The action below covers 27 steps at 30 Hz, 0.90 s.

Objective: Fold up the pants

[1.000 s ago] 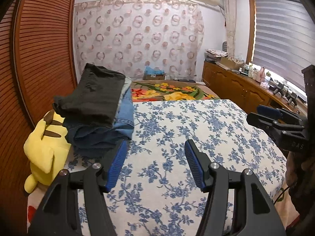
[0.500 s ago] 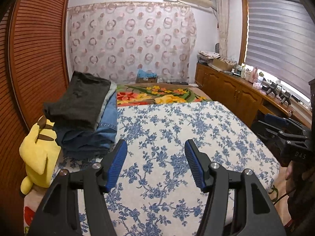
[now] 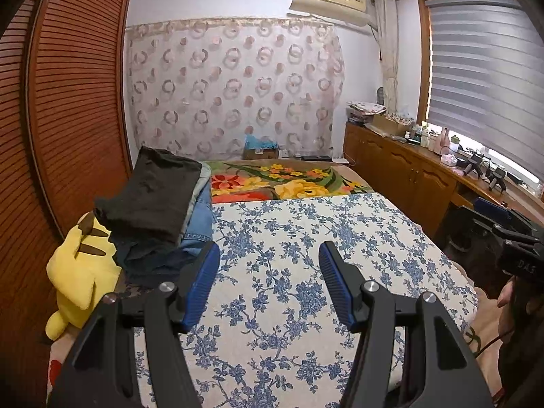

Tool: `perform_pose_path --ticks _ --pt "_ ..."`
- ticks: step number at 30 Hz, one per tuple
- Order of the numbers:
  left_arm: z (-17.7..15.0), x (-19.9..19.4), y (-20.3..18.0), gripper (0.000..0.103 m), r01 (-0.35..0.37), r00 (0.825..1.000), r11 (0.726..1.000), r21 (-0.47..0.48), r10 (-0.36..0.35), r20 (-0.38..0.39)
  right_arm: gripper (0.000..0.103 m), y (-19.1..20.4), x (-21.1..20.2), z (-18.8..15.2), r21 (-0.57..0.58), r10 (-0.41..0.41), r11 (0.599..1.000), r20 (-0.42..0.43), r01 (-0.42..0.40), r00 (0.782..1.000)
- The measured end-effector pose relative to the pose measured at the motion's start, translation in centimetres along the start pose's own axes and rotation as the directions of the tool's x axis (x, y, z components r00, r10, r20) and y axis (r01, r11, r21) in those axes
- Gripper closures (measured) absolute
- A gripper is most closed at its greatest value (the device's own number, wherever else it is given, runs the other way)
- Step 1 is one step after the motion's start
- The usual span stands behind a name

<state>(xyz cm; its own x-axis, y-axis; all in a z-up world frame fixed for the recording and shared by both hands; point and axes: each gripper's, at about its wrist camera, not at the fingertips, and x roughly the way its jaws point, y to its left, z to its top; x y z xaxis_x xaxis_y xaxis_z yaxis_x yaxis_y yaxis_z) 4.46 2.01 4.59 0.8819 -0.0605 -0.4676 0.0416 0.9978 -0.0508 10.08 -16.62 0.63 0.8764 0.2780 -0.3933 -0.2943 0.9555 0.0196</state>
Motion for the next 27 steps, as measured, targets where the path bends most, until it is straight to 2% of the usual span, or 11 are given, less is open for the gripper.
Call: perform_pose_path --ticks 27 --pt "0.30 -0.35 0.22 0.043 -0.011 1.000 1.000 0.003 0.011 0.014 0.016 -0.26 -0.44 -0.21 0.008 -0.014 1.000 0.002 0.014 1.000"
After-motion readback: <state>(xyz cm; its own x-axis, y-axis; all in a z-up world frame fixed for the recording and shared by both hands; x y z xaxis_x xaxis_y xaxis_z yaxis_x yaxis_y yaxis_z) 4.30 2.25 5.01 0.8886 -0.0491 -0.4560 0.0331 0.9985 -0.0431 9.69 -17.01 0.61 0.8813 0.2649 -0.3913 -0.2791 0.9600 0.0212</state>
